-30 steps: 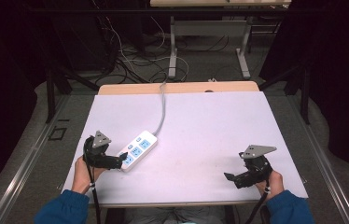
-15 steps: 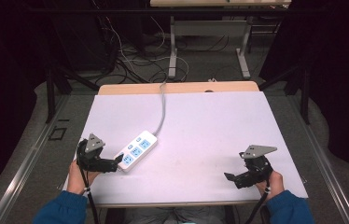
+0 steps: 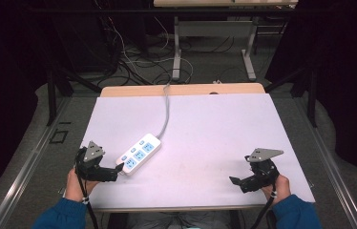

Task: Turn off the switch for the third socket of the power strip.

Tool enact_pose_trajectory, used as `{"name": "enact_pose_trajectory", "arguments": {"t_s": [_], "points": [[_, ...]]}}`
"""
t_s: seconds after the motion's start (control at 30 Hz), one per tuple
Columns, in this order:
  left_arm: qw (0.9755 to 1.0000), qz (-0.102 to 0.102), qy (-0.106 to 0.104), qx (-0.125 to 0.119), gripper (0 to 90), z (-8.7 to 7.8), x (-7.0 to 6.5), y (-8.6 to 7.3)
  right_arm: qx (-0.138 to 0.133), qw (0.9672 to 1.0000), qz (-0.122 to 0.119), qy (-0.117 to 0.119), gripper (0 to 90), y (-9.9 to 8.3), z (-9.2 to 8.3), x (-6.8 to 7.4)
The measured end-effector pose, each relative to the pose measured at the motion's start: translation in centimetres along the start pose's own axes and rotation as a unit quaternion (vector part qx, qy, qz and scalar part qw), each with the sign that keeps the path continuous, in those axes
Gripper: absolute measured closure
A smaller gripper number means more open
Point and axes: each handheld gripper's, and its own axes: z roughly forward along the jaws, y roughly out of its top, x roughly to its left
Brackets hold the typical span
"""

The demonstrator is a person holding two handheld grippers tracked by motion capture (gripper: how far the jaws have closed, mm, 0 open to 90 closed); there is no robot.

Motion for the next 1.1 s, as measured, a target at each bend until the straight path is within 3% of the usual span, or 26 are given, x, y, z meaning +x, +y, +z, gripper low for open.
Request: {"name": "enact_pose_trajectory", "arguments": {"t_s": [0.43, 1.1], "points": [[0.9999, 0.006, -0.003, 0.014, 0.1, -0.7, 0.0, -1.2, 0.000, 1.0000, 0.000, 0.000, 2.1, 0.0, 0.0, 0.0], [1.0000, 0.004, -0.005, 0.000, 0.1, -1.7, 0.2, -2.9, -0.002, 1.0000, -0.005, -0.001, 2.2, 0.0, 0.0, 0.0]]}}
